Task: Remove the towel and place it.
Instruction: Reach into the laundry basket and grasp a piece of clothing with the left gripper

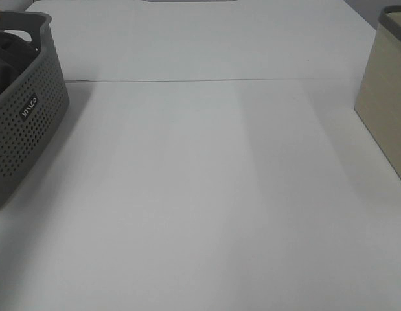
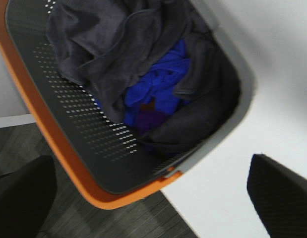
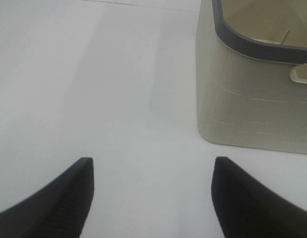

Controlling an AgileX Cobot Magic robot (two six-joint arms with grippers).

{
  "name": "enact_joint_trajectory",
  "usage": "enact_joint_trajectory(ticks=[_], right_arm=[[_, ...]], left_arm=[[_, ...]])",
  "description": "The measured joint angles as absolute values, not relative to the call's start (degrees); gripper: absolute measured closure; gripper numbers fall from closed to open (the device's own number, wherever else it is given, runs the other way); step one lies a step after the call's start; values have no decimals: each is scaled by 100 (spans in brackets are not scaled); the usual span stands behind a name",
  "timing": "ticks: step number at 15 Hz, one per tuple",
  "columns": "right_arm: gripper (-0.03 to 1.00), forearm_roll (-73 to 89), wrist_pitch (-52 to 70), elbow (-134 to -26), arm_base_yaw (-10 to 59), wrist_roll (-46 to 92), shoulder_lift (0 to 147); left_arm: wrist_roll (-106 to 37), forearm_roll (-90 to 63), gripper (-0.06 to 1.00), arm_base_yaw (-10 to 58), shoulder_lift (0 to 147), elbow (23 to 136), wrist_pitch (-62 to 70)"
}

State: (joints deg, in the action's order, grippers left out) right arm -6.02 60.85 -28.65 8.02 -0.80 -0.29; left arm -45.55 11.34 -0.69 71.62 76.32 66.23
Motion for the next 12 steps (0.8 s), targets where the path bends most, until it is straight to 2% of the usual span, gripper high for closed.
enact_joint_trajectory(ticks=[4,8,12], right_arm=[[31,-602,6085,-2865,802,-80,-29],[31,-602,6085,-2865,802,-80,-29],[31,-602,6085,-2865,802,-80,-29]], left_arm=[[-4968,2315,-5,-206,8720,8738,6606],[-5581,2406,-5,-533,10227,9242,6056],[-5661,2504,-5,-573,11545,9912,5512]])
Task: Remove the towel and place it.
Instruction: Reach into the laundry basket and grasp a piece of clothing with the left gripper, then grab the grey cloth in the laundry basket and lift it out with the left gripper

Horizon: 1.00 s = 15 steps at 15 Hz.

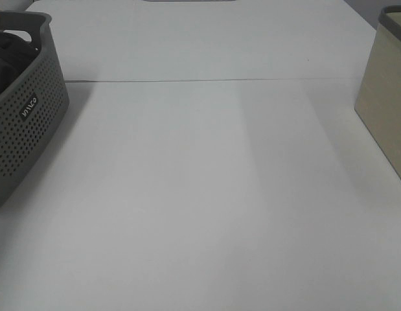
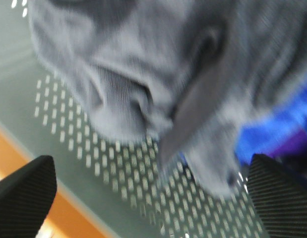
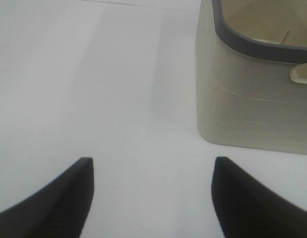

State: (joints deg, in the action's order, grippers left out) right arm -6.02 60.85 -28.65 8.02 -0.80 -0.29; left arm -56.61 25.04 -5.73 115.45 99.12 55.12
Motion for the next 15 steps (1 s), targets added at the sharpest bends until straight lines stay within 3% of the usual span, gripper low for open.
enact_joint_trajectory(ticks=[6,8,10,13,15], right_arm=[[31,-602,6085,-2865,802,-80,-29],[31,-602,6085,-2865,802,-80,-29],[31,-602,6085,-2865,802,-80,-29],[31,-602,6085,-2865,802,-80,-29],[31,-602,6085,-2865,802,-80,-29]], left_arm=[[-5942,2011,-5,-573,12582,10525,5575],[-5982,2034,2,-573,12594,10525,5689],[-5993,2114,19,-573,12594,10525,5689],[-5947,2257,57,-573,12594,10525,5787],[-5615,2452,72,-573,12594,10525,5942]])
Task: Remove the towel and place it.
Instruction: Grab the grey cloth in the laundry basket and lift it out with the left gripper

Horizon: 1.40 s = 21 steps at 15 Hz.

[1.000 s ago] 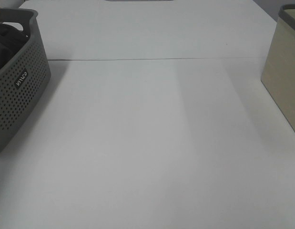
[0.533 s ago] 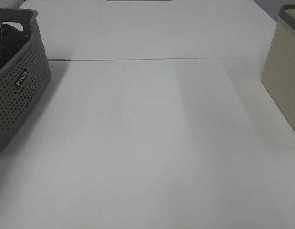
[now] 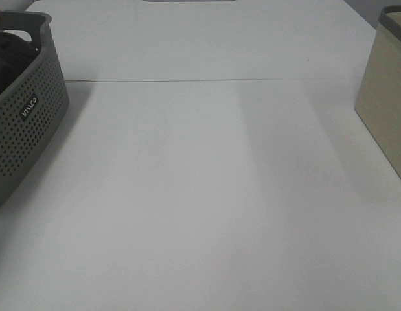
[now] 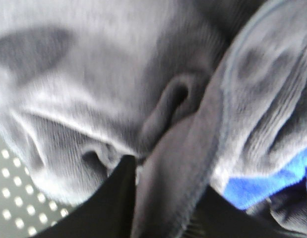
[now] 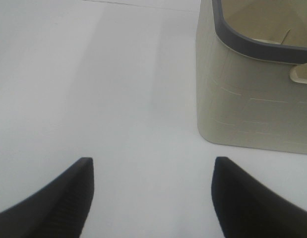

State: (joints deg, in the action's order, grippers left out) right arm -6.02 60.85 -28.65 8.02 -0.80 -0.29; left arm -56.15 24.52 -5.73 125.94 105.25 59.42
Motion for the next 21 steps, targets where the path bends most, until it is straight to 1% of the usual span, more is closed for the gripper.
enact_joint_trajectory(ticks=[2,3,4,5,8,10,14,19,20,21], right_arm=[[31,-602,6085,-2865,802,-80,-29],[31,-602,6085,-2865,802,-80,-29],[31,-602,6085,-2865,802,-80,-29],[31,-602,6085,-2865,802,-80,-29],[31,-602,6085,-2865,802,-80,-29],[31,-602,6085,-2865,802,-80,-29],[31,-602,6085,-2865,802,-80,-29],[31,-602,6085,-2865,802,-80,-29],[31,-602,6085,-2865,802,-80,-29],[31,-642,6085,-2865,802,-80,-29]], left_arm=[[-5329,2527,78,-573,12594,10525,5987],[-5323,2521,87,-573,12594,10525,5993],[-5323,2521,93,-573,12594,10560,6010],[-5323,2521,94,-573,12588,10628,6102],[-5306,2458,94,-539,12359,10829,6343],[-5306,2303,94,-361,11929,11058,6457],[-5306,2206,94,166,11024,11431,6623],[-5306,2172,94,831,10256,11969,6939],[-5306,2137,94,1215,9964,12215,6950],[-5306,2120,94,1432,9838,12330,6956]])
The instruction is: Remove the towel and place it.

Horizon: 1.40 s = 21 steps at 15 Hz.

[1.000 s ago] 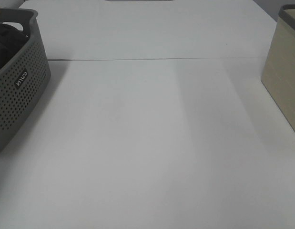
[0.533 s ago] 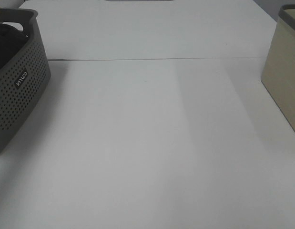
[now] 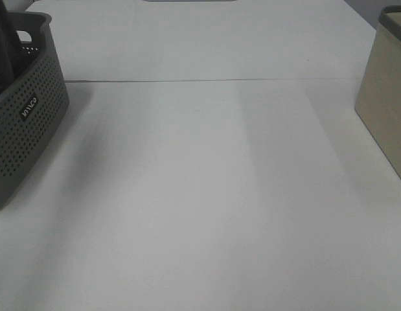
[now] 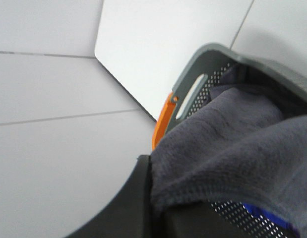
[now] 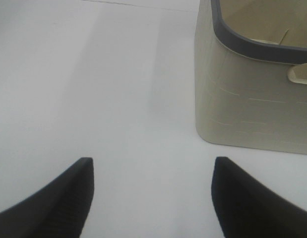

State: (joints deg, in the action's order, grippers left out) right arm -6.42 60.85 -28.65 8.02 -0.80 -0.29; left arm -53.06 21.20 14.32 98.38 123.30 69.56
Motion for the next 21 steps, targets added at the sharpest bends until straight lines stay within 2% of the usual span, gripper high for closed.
enact_joint_trajectory(ticks=[5,7,9,12,15,18,21], right_arm=[[31,-751,6085,-2865,802,-80,-29],[31,-745,6079,-2865,802,-80,52],[31,-733,6073,-2865,802,-80,435],[31,-504,5775,-2951,802,149,1444],[31,590,4097,-2997,802,991,2475],[31,2252,2699,-2997,802,2813,3747],[31,3965,2246,-2997,802,4824,4778]], left_arm=[[-5306,2103,94,2945,9626,12725,6870],[-5306,2097,94,3741,9792,12731,6360],[-5271,2114,94,4223,10130,12743,5976],[-4458,2212,94,4366,10766,12743,5689],[-3919,2126,94,4372,11047,12743,5672],[-3782,1948,94,4372,11121,12743,5672],[-3782,1627,94,4372,11127,12743,5672]])
